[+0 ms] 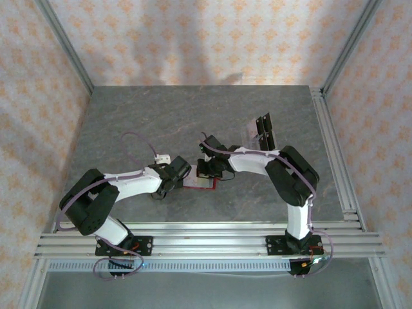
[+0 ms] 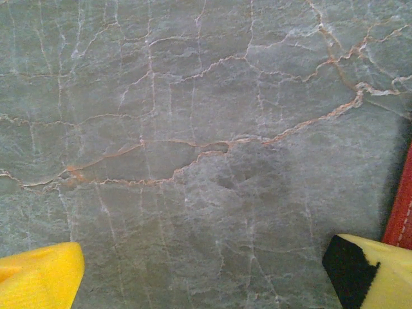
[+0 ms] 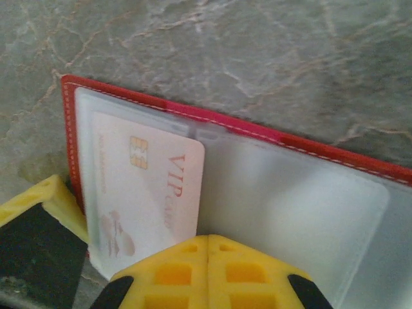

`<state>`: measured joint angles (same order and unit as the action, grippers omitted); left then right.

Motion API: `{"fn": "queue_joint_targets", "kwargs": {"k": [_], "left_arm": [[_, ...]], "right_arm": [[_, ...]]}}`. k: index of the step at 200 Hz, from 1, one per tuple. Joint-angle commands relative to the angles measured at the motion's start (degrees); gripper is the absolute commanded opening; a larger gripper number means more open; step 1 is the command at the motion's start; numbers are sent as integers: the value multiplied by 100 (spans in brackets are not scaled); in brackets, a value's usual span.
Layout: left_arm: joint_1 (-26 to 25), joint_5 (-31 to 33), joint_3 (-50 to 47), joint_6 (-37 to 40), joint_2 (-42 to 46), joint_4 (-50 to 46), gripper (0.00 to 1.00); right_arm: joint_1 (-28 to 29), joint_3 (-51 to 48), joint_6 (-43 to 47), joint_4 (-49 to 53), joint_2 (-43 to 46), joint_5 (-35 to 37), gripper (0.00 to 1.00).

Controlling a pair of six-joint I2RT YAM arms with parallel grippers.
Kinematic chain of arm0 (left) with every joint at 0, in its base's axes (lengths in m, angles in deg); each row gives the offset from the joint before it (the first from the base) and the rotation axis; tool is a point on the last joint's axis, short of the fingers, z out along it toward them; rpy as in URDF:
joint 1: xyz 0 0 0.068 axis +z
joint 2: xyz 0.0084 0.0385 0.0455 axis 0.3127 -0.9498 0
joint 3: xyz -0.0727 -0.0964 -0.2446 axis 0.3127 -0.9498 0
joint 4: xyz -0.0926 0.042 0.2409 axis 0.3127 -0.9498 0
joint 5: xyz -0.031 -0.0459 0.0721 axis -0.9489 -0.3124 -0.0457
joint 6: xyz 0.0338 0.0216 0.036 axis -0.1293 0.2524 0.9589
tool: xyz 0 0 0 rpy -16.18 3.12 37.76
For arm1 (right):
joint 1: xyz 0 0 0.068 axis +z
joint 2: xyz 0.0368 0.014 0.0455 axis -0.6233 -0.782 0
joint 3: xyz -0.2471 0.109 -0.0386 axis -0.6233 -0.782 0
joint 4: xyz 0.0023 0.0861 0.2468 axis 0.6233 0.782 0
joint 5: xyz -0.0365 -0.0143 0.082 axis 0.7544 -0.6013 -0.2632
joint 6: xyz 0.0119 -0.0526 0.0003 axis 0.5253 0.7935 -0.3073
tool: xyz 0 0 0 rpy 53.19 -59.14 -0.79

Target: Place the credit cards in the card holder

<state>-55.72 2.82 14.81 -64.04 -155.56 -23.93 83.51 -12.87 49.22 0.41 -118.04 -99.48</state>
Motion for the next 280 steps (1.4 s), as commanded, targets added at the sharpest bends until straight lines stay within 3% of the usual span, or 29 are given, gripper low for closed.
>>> {"fn": "queue_joint_targets", "kwargs": {"k": [1,103,141,168,196,214,245,280], "left_arm": [[-64,-367,-162,0,-45,72,100],[-91,-453,-240,-78,-10,126,100],[-151,-452,-198,-136,153,13,100],[-151,-384,-99,-167,396,-201,100],[-153,-274,82,-141,610,-501,100],[-148,-222,191,-85,703,-603,100],[-148,-199,394,64,699,-601,100],[-153,-244,609,315,449,-395,100]], "right_arm": [[107,211,-40,81,-146,-43,2],[251,492,-30,167,-367,-40,4],[215,74,104,303,28,354,13],[123,-183,118,211,306,373,27],[68,-223,169,247,471,389,29],[49,-269,162,245,538,415,25],[49,-337,97,159,594,367,5],[49,-346,63,73,549,269,0]]}}
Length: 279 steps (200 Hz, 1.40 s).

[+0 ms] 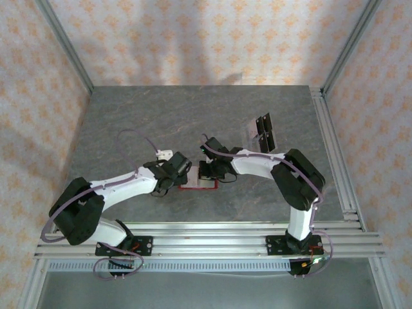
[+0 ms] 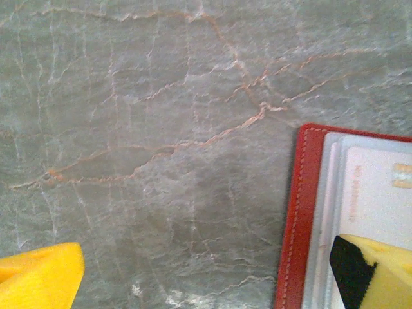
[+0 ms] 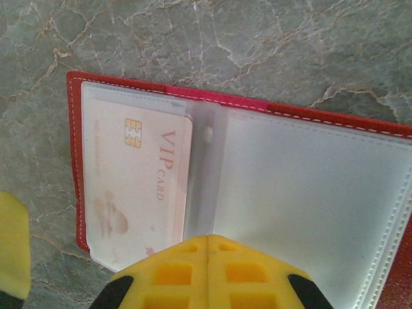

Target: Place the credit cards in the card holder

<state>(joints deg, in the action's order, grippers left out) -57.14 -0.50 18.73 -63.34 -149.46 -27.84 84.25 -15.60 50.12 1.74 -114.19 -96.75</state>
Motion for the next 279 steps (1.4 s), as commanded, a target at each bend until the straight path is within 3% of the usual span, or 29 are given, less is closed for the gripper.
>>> {"fn": "queue_joint_targets", "kwargs": {"k": [1,126,190,279], "left_arm": [[-11,86,223,254,-170,6,100],[-19,-87,-149,146,-514,416,100],[-19,90,-168,126,-335,240,100],[-19,40,-246,62,-679,417,100]], "right_arm": [[-25,-73,-24,-65,164,-2,0],[-498,-309,518,490,157,388,0],[-443,97,585,772,505,246,0],[-238,311,567,649,-20,234,0]]}}
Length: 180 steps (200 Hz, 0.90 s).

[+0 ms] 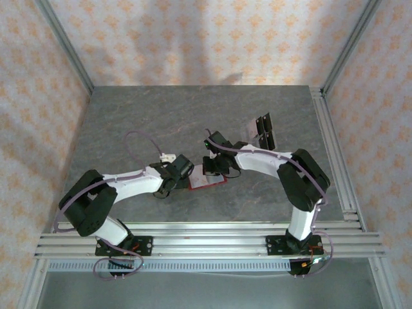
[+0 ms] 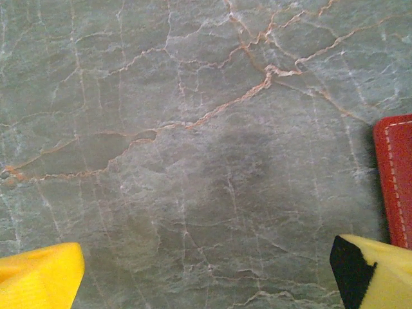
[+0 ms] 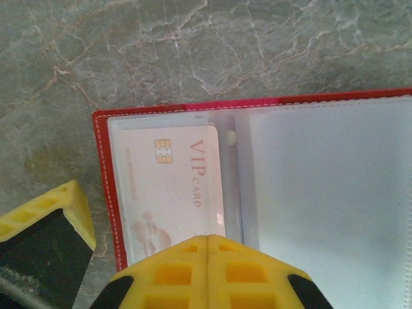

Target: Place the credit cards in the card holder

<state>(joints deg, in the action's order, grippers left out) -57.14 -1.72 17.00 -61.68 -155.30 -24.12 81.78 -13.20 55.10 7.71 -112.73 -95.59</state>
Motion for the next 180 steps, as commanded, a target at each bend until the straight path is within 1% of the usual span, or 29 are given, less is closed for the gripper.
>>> {"fn": "queue_joint_targets", "kwargs": {"k": [1,95,180], "left_arm": [[-19,167,-73,-104,-100,46,100],[-15,128,-99,-104,-216,143,100],[-20,95,-75,-69,-263,163,100]], "right_arm": [[10,68,69,53,-172,120,0],[20,-66,12,-76,-333,74,0],[195,87,-49,-88,-475,-39,0]]}}
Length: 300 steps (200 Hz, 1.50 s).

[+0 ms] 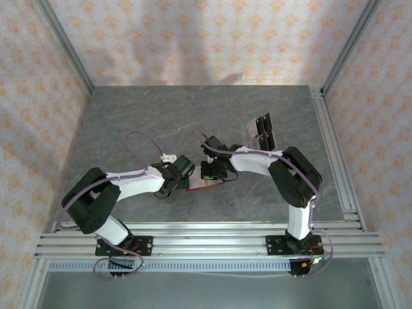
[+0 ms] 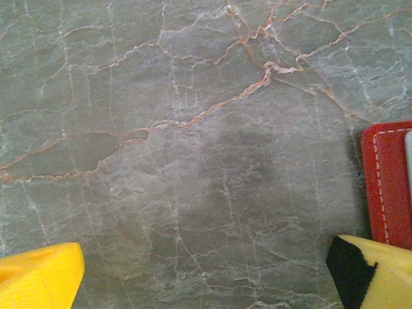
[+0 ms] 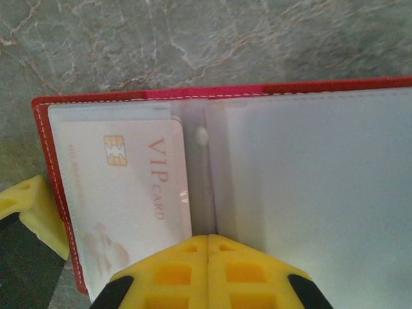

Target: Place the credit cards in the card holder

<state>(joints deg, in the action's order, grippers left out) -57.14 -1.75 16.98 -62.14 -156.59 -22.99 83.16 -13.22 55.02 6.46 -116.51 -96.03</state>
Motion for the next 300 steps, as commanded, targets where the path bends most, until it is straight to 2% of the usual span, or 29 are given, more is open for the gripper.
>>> {"fn": "queue_joint_targets", "kwargs": {"k": [1,76,123,146,212,300], "left_arm": [[-20,100,-72,-23,-134,44,100],[79,334,114,82,313,-457,100],[157,384,326,234,843,-853,100],[156,157,471,350,886,-816,100],[131,-138,555,303,538,-463,100],[25,-189,491,214,1,-79,100]], "right_arm": [[58,91,-39,37,-89,6,0],[-11,336,69,559,806,349,0],[-304,-34,73,741,1311,792,36],[-412,-261,93,667,1359,828,47],[-416,-651,34,255,1243,530,48],[-316,-628,-10,74,839,363,48]]}}
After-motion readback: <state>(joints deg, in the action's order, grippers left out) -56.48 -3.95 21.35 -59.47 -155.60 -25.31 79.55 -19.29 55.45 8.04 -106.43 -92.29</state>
